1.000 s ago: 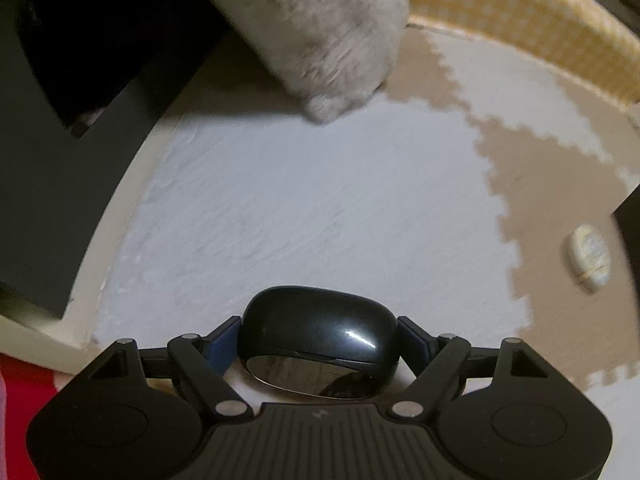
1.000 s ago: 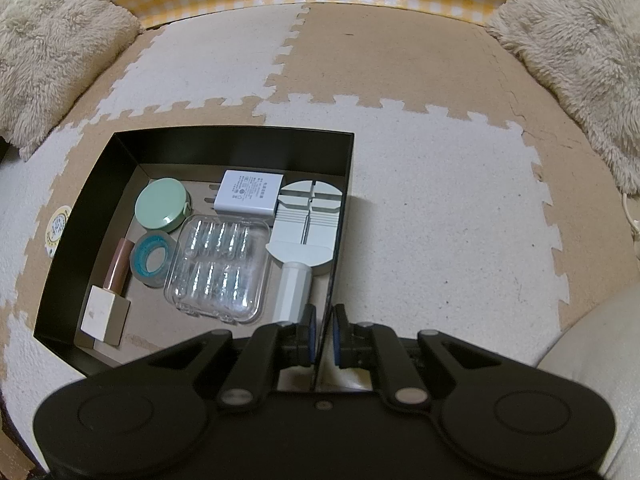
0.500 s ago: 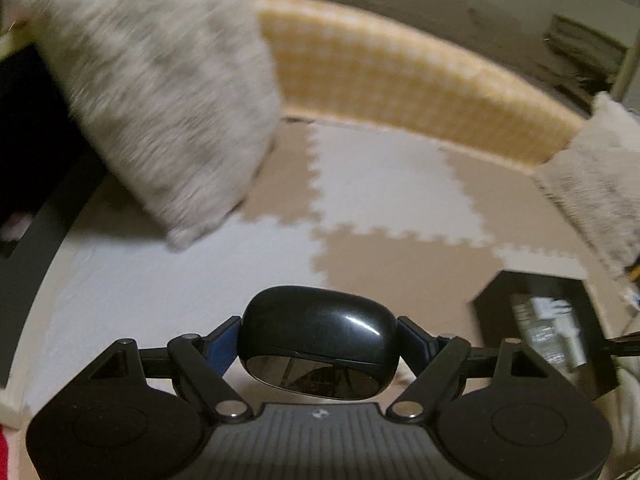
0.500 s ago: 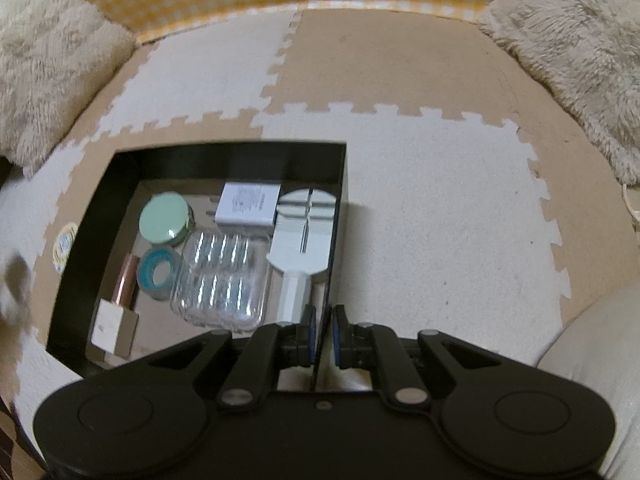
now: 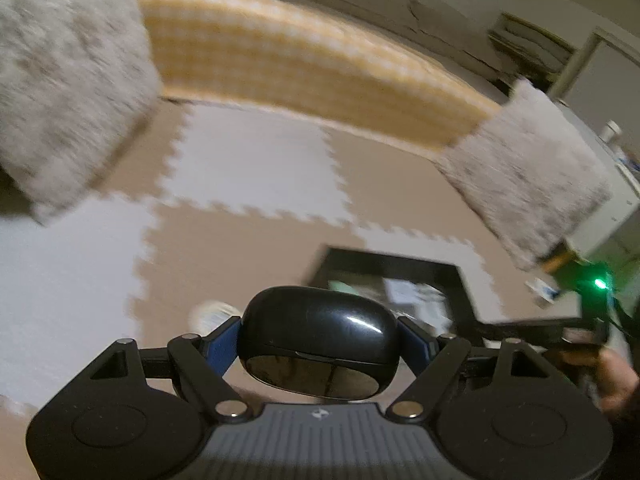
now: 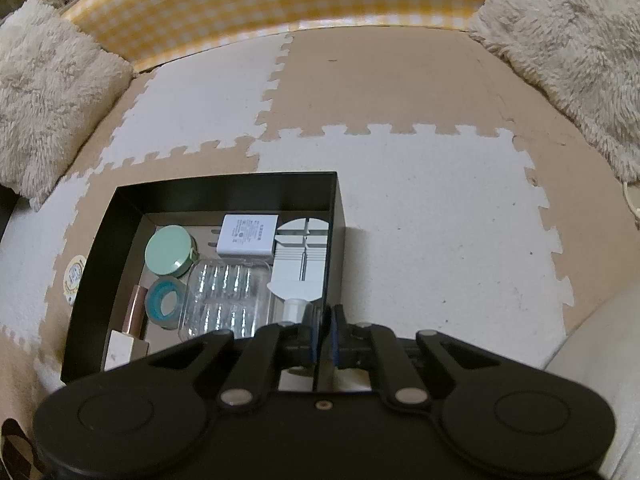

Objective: Organize rigid objects
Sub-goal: 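Carry the black mouse with the left gripper into the box and release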

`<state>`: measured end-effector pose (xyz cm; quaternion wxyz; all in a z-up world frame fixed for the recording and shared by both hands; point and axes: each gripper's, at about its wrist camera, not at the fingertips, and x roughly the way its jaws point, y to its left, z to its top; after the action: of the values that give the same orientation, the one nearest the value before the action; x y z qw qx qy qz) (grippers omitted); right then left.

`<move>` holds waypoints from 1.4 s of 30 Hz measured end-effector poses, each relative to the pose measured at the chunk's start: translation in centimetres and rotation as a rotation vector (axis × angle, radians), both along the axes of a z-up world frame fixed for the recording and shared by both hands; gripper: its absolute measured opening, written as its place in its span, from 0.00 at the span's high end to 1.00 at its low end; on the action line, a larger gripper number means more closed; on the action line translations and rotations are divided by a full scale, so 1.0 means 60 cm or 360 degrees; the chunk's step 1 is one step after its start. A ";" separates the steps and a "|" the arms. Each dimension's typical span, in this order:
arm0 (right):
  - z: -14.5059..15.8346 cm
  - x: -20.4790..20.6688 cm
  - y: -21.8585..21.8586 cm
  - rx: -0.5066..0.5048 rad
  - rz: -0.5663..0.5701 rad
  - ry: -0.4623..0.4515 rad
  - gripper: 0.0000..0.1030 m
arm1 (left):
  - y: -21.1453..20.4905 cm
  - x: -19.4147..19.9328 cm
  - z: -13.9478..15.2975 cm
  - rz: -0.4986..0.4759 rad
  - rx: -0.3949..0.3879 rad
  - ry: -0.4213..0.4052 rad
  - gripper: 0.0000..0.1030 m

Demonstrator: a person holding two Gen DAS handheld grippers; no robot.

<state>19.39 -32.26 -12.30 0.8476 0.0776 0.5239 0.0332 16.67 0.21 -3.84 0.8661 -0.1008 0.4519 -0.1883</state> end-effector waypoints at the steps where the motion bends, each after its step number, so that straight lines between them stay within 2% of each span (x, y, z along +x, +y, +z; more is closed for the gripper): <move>1: 0.000 0.000 0.001 -0.0008 0.0007 -0.0001 0.93 | -0.017 -0.003 -0.005 -0.0028 -0.0002 0.0013 0.21; 6: 0.000 -0.001 0.000 -0.0001 -0.0001 -0.0002 0.93 | -0.084 -0.007 -0.028 -0.0071 -0.0047 0.0083 0.21; 12: 0.000 -0.001 -0.003 0.0010 -0.0013 0.0000 0.93 | -0.153 -0.002 -0.062 -0.0040 -0.0211 0.0187 0.21; 15: -0.001 -0.001 -0.005 0.0033 -0.0029 0.0009 0.93 | -0.186 -0.003 -0.082 -0.0038 -0.0209 0.0209 0.21; 20: -0.002 0.002 -0.016 0.0106 -0.0078 0.0035 0.92 | -0.210 0.004 -0.118 -0.0021 -0.0252 0.0285 0.21; 25: -0.002 0.004 -0.016 0.0107 -0.0074 0.0042 0.92 | -0.219 0.009 -0.144 -0.0007 -0.0325 0.0368 0.21; 32: -0.001 0.004 -0.015 0.0092 -0.0064 0.0039 0.92 | -0.222 0.012 -0.148 -0.0004 -0.0318 0.0375 0.18; 34: -0.002 0.005 -0.015 0.0091 -0.0064 0.0040 0.92 | -0.222 0.011 -0.144 -0.0019 -0.0308 0.0374 0.13; 42: -0.001 0.004 -0.015 0.0087 -0.0062 0.0039 0.92 | -0.233 0.002 -0.134 -0.0104 -0.0238 0.0396 0.10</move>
<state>19.62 -33.16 -12.34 0.8391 0.1113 0.5316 0.0301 16.79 -13.74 -11.87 0.7870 -0.1727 0.5434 -0.2357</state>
